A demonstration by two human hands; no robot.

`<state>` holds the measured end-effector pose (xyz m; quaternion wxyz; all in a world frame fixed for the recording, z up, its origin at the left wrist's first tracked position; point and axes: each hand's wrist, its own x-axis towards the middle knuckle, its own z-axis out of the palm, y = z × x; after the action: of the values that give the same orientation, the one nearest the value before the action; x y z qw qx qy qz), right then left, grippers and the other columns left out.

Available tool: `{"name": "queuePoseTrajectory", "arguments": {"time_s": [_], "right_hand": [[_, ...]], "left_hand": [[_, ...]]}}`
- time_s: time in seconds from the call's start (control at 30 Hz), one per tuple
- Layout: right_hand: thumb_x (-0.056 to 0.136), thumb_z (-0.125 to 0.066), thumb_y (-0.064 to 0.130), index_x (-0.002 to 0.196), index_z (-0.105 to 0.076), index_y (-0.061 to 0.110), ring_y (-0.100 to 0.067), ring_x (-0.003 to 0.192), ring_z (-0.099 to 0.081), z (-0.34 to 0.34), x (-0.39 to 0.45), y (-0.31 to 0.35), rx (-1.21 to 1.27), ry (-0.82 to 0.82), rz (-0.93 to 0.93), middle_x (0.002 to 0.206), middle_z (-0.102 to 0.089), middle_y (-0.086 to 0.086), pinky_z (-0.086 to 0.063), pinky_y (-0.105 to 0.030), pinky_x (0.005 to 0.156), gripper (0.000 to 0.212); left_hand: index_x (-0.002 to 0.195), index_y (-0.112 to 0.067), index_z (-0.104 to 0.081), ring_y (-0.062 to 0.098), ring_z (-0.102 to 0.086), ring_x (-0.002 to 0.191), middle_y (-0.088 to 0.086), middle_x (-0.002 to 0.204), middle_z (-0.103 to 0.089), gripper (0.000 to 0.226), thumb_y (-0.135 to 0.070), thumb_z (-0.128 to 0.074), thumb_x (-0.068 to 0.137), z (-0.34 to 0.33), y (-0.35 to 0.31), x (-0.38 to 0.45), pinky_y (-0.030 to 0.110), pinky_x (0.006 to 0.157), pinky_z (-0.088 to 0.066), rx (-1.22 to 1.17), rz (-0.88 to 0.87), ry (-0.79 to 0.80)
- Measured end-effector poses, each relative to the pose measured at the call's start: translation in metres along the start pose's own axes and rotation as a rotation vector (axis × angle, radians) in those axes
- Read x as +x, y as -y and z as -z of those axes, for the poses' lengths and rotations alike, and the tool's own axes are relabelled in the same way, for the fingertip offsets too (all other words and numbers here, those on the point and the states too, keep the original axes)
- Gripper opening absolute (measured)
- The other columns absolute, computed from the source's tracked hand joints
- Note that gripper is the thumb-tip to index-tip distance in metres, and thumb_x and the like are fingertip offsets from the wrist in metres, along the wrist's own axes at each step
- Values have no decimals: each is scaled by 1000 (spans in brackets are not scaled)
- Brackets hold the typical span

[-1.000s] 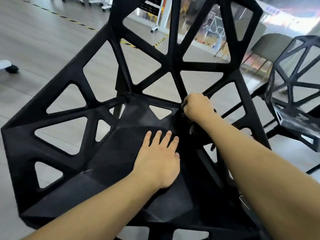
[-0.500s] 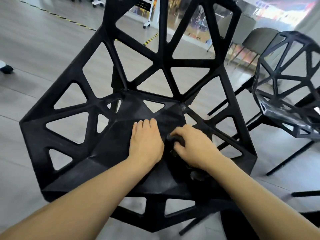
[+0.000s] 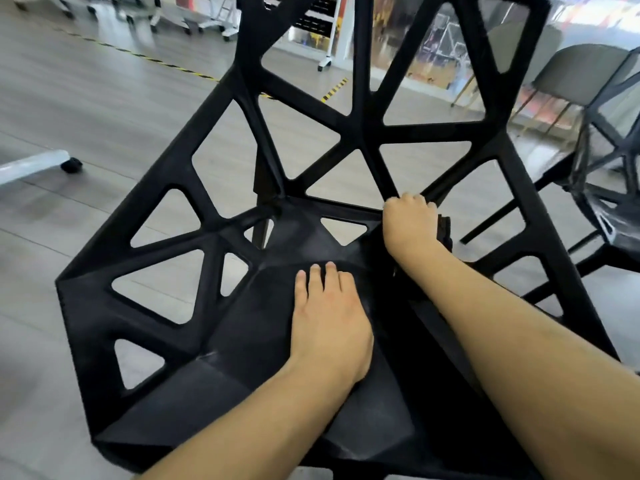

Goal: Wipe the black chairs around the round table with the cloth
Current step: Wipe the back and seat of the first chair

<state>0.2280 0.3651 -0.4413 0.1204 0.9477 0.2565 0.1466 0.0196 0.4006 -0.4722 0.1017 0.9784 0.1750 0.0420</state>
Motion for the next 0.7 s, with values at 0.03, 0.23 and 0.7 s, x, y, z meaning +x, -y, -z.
{"name": "queuePoseTrajectory", "arguments": {"time_s": [0.03, 0.23, 0.7], "right_hand": [[93, -56, 6, 117, -63, 5, -38, 112, -57, 0, 5, 0, 41, 20, -26, 117, -61, -16, -45, -45, 90, 25], [92, -60, 14, 104, -56, 3, -41, 97, -63, -2, 12, -23, 253, 20, -57, 103, -64, -19, -46, -40, 71, 17], [89, -59, 15, 96, -67, 9, -36, 97, -64, 31, 29, 121, 614, -25, 168, 98, -70, -14, -48, -38, 76, 12]], "left_hand": [[152, -2, -19, 35, -8, 153, 17, 165, -12, 63, -27, -42, 98, 1, 0, 0, 49, 125, -5, 1, -1, 9], [133, -19, -43, 30, -42, 125, 6, 138, -48, 36, -31, -39, 99, 17, 39, 20, 43, 108, -29, 82, -89, -78], [160, -10, -13, 29, -3, 154, 16, 167, -7, 77, -48, -2, 94, 10, 95, 35, 41, 125, 7, 116, -43, -39]]}}
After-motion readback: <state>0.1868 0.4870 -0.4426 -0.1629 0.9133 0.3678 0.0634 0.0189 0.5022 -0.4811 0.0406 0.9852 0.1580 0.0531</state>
